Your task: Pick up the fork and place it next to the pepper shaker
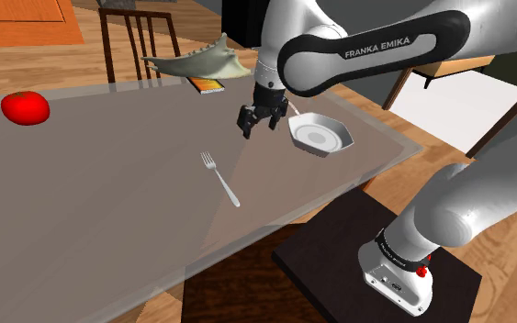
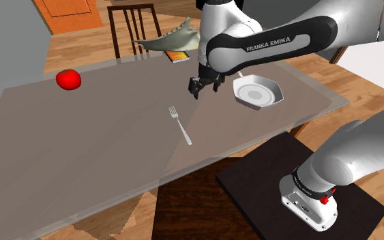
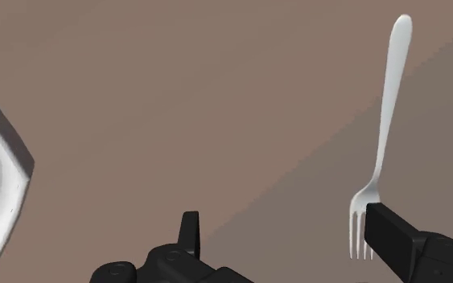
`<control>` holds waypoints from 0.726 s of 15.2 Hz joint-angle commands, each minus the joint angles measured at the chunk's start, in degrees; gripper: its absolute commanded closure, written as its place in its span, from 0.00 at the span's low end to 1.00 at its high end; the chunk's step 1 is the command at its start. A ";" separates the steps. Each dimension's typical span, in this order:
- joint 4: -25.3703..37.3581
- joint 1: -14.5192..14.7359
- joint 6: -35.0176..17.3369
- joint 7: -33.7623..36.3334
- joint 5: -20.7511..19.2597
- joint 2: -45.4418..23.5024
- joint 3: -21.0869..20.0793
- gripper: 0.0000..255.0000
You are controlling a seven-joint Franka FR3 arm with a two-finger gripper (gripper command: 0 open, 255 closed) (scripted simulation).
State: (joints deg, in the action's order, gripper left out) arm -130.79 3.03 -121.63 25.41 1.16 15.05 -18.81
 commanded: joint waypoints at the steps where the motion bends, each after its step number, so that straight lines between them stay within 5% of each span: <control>1: 1.33 0.16 -2.02 2.93 -0.65 -3.75 -1.49 0.00; 11: 15.68 3.10 -7.25 17.82 -9.10 -26.37 -5.09 0.00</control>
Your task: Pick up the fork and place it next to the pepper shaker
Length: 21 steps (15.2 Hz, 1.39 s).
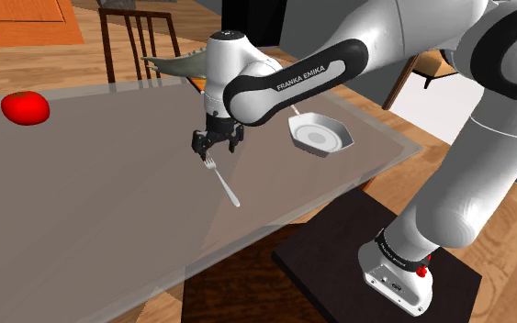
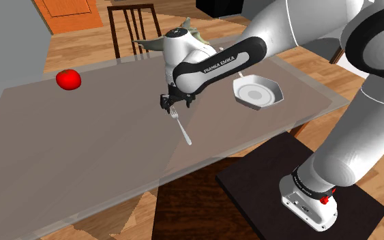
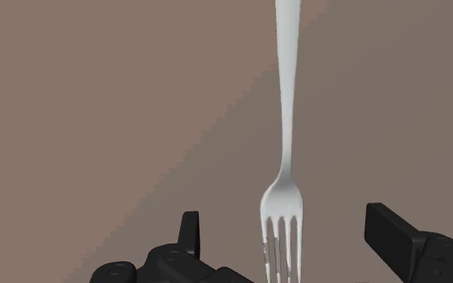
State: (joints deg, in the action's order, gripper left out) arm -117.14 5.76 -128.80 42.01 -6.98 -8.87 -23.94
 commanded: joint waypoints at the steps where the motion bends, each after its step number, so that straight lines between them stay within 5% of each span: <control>1: 2.96 0.75 -0.16 1.90 -1.42 -3.62 0.12 0.00; 16: 1.53 1.39 -4.93 3.42 -3.73 -7.32 0.98 0.00; 17: 1.53 1.39 -4.93 3.42 -3.73 -7.32 0.98 1.00; 21: 1.43 1.40 -5.05 3.47 -3.77 -7.35 0.99 1.00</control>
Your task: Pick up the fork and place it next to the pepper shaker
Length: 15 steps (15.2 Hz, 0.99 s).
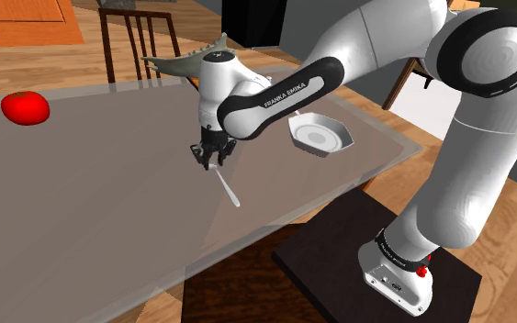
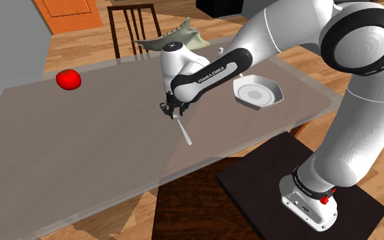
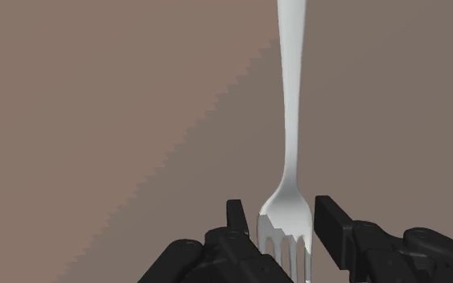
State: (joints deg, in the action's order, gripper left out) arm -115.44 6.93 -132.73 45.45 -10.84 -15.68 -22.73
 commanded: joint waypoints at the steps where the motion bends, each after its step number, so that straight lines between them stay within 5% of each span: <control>1: -0.12 0.21 -0.99 -0.02 0.10 -0.55 -0.21 1.00; 15: 2.65 -0.51 5.59 -1.99 2.88 3.69 -1.16 1.00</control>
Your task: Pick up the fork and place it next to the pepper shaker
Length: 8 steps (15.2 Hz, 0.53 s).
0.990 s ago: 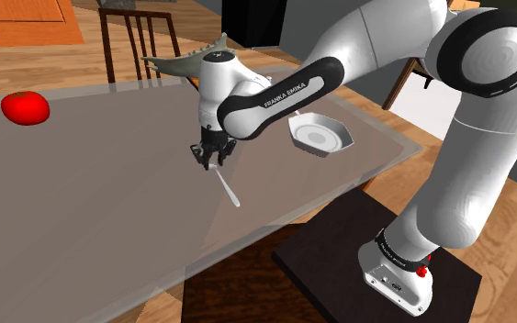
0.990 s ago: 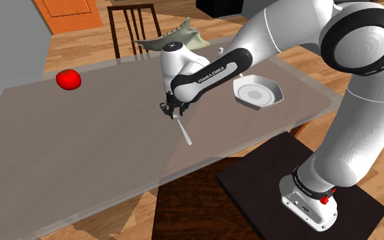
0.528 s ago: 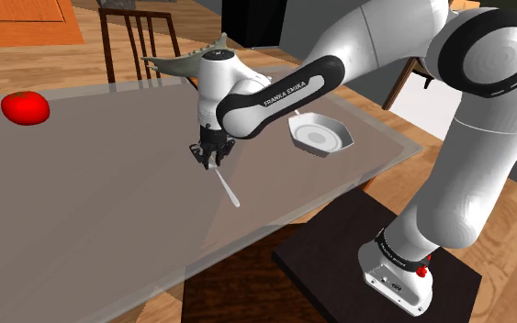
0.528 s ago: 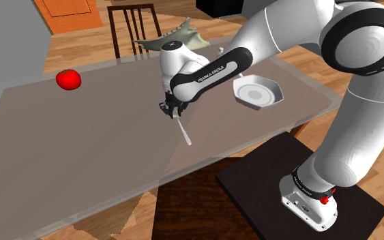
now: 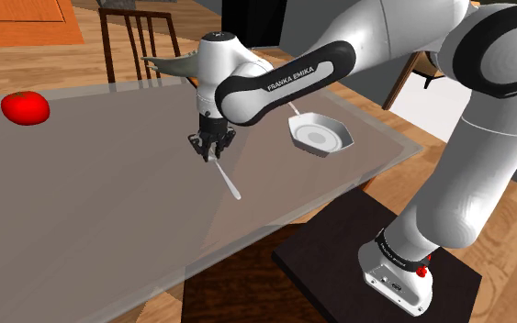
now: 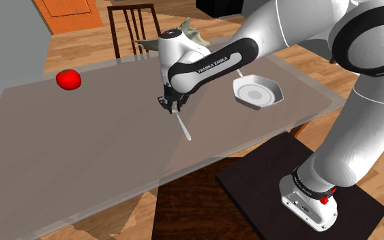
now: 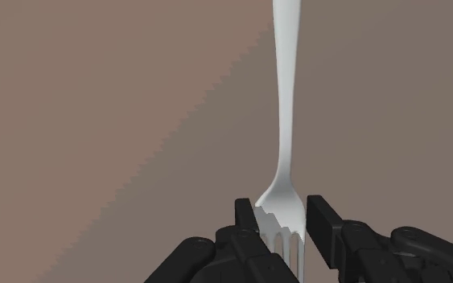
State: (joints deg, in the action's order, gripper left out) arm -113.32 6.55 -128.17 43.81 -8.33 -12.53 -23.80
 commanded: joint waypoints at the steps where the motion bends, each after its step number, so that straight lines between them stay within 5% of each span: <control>1: 0.88 -0.18 1.70 -0.51 0.61 0.90 -0.14 1.00; 8: 3.71 -0.45 6.54 -1.55 2.02 3.15 -0.46 1.00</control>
State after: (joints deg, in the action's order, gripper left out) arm -109.93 6.13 -122.29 42.37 -6.52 -9.72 -24.22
